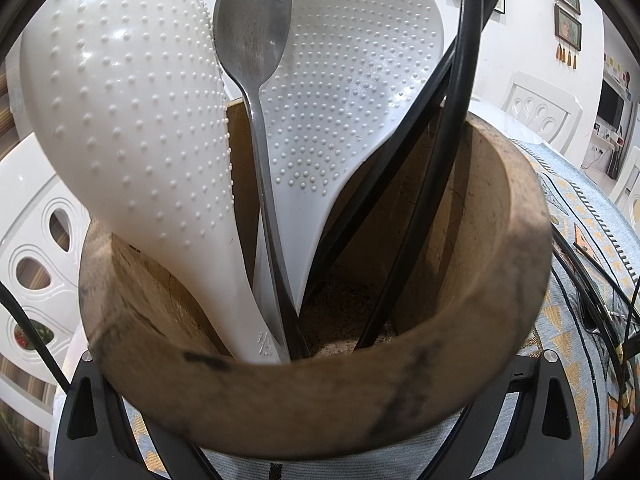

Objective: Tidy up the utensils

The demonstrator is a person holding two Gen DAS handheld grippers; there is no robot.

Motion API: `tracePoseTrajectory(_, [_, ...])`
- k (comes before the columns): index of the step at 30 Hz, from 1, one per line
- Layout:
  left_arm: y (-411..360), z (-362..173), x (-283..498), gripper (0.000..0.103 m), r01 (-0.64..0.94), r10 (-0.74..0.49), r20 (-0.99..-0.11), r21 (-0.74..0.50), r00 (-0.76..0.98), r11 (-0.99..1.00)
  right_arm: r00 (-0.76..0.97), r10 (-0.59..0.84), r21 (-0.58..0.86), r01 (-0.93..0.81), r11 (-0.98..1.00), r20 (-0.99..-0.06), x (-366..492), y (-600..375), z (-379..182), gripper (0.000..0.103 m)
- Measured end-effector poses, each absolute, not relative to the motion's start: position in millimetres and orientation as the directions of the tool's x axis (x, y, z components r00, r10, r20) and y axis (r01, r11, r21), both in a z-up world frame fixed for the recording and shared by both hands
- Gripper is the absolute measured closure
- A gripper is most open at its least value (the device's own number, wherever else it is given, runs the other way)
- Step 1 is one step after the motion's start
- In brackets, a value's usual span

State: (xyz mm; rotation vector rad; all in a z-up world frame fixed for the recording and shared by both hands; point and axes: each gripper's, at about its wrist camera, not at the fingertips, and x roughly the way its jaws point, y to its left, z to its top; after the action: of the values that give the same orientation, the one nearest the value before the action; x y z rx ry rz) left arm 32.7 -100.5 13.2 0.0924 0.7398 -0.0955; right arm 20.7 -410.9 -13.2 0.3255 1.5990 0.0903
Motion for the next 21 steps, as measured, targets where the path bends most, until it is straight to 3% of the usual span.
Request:
tracePoseTrajectory(6, [-100.5,13.2,32.8,0.006,0.119,-0.054,-0.676,0.05,0.735,0.992,0.073,0.31,0.318,0.155,0.935,-0.948,17.2,-429.6,-0.9,0.097])
tracePoseTrajectory(10, [-101.1,13.1,32.1,0.006,0.119,-0.054,-0.676,0.051,0.735,0.992,0.246,0.423,0.463,0.132,0.877,-0.872,10.4,-442.4,29.2,0.098])
tracePoseTrajectory(21, [-100.6,13.4,33.2,0.006,0.119,-0.054,-0.677,0.05,0.734,0.992,0.521,0.508,0.604,0.019,0.797,-0.686,24.8,-415.8,109.7,0.1])
